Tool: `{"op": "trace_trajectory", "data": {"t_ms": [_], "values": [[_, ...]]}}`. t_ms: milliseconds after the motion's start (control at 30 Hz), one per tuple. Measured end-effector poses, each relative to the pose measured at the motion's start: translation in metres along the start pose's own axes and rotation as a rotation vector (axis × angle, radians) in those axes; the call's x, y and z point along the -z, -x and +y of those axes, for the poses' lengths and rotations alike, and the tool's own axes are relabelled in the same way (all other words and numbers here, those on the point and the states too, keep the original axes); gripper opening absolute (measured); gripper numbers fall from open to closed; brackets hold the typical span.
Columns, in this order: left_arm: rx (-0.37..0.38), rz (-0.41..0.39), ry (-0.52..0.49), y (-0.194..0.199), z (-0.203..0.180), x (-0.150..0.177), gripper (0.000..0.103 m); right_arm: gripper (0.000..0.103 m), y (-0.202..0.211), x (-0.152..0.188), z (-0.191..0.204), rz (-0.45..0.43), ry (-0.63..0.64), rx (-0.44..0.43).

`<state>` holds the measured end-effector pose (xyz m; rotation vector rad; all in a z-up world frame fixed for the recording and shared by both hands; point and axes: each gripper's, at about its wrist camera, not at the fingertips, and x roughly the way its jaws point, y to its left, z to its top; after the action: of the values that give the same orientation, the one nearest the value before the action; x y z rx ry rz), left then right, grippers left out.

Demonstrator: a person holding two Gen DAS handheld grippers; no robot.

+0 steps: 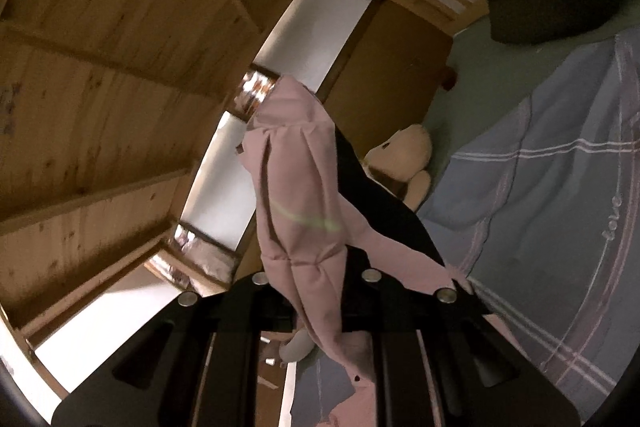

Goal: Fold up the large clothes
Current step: 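Lift the gripped sleeve up off the bed with the right tool, then lay the sleeve across the jacket chest and open the right tool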

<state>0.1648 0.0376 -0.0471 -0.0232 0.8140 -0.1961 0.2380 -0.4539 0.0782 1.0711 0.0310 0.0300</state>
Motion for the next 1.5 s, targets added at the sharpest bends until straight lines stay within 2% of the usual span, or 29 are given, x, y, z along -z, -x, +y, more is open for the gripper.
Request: {"op": "trace_trajectory", "data": {"t_ms": [267, 567, 733, 867, 1033, 1200, 1333, 1400, 1500], "values": [[-0.001, -0.011, 0.053, 0.009, 0.023, -0.004, 0.101, 0.013, -0.029, 0.068, 0.041, 0.072, -0.014, -0.053], [0.012, -0.027, 0.110, 0.020, 0.046, -0.007, 0.101, 0.013, -0.077, 0.151, 0.069, 0.210, 0.038, -0.034], [0.011, -0.042, 0.130, 0.027, 0.056, -0.007, 0.101, 0.013, -0.101, 0.199, 0.074, 0.280, 0.098, 0.010], [-0.004, -0.041, 0.150, 0.027, 0.068, -0.008, 0.101, 0.013, -0.123, 0.253, 0.067, 0.346, 0.190, 0.106], [-0.011, -0.042, 0.194, 0.030, 0.084, -0.009, 0.101, 0.014, -0.148, 0.314, 0.058, 0.415, 0.293, 0.187], [-0.012, -0.043, 0.208, 0.029, 0.092, -0.009, 0.101, 0.015, -0.162, 0.373, 0.048, 0.477, 0.456, 0.260], [-0.019, -0.041, 0.211, 0.026, 0.096, -0.011, 0.101, 0.016, -0.172, 0.414, 0.035, 0.537, 0.634, 0.368], [-0.020, -0.037, 0.215, 0.025, 0.098, -0.011, 0.101, 0.018, -0.175, 0.423, 0.031, 0.559, 0.678, 0.387], [-0.019, -0.033, 0.221, 0.022, 0.099, -0.013, 0.101, 0.024, -0.177, 0.454, 0.029, 0.610, 0.868, 0.412]]}}
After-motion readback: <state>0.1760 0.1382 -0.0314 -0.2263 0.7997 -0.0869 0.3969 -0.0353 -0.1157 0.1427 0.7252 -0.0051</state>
